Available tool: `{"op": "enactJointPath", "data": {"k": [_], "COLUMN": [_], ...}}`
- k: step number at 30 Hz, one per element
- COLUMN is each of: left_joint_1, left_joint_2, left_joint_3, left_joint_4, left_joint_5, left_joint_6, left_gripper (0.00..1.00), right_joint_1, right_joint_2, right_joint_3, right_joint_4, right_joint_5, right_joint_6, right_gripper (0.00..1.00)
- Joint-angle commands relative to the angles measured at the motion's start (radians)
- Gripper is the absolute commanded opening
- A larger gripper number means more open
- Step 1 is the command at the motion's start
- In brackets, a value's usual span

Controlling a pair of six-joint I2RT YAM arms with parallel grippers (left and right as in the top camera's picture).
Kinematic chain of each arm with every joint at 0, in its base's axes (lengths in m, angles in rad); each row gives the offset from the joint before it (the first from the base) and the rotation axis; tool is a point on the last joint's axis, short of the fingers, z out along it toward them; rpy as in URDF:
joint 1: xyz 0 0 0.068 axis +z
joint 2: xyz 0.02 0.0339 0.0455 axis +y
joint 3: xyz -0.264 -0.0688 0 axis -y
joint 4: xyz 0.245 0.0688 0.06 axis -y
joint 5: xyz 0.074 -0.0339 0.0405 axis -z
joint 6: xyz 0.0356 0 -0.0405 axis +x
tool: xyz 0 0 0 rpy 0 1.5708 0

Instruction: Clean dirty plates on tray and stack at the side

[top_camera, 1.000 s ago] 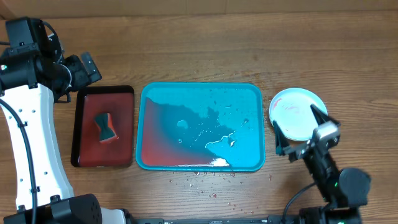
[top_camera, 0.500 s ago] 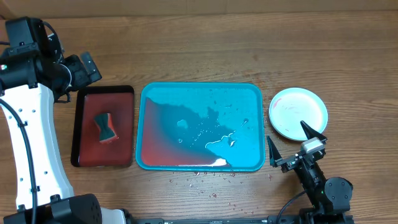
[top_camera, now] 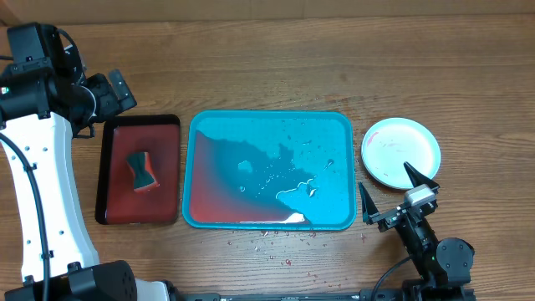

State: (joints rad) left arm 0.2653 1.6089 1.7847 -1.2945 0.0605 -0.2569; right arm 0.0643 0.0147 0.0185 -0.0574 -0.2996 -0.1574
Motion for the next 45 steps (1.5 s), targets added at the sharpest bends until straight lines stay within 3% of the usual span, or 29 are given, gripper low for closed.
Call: {"op": "enactJointPath", "data": {"k": [1, 5, 10, 13, 16, 20, 24, 28, 33, 40, 45], "left_joint_1": [-0.008, -0.051, -0.119, -0.13, -0.13, -0.13, -0.131, -0.176, -0.241, -0.24, -0.239], "left_joint_2": [-0.046, -0.186, -0.41, -0.565, -0.735, -0.948, -1.124, -1.261, -1.434, -1.6, -1.606], "left_joint_3": [0.005, 0.005, -0.01, -0.119, -0.321, -0.672, -1.035, -1.306, -1.518, -1.675, -1.758], "left_joint_4": [-0.002, -0.003, 0.017, 0.126, 0.314, 0.665, 1.021, 1.251, 1.303, 1.299, 1.291], "left_joint_5": [-0.002, -0.003, -0.149, -0.173, -0.133, 0.055, 0.199, 0.184, 0.029, -0.067, -0.069], "left_joint_6": [-0.013, -0.012, 0.006, 0.033, 0.081, 0.167, 0.175, 0.176, 0.175, 0.176, 0.184], "left_gripper": [1.0, 1.0, 1.0, 1.0, 1.0, 1.0, 1.0, 1.0, 1.0, 1.0, 1.0], "right_joint_1": [-0.008, -0.008, -0.008, -0.008, -0.008, -0.008, -0.008, -0.008, -0.008, -0.008, -0.008], "right_joint_2": [-0.012, -0.012, -0.012, -0.012, -0.012, -0.012, -0.012, -0.012, -0.012, -0.012, -0.012], "right_joint_3": [-0.01, -0.01, -0.01, -0.01, -0.01, -0.01, -0.01, -0.01, -0.01, -0.01, -0.01], "right_joint_4": [0.001, 0.001, 0.001, 0.0, 0.001, 0.001, 0.001, 0.0, 0.001, 0.0, 0.001], "right_joint_5": [0.0, 0.0, 0.0, 0.0, 0.0, 0.0, 0.0, 0.0, 0.0, 0.0, 0.0], "right_joint_6": [0.0, 0.0, 0.0, -0.001, 0.0, 0.0, 0.0, 0.0, 0.0, 0.0, 0.0], "right_gripper": [1.0, 1.0, 1.0, 1.0, 1.0, 1.0, 1.0, 1.0, 1.0, 1.0, 1.0]}}
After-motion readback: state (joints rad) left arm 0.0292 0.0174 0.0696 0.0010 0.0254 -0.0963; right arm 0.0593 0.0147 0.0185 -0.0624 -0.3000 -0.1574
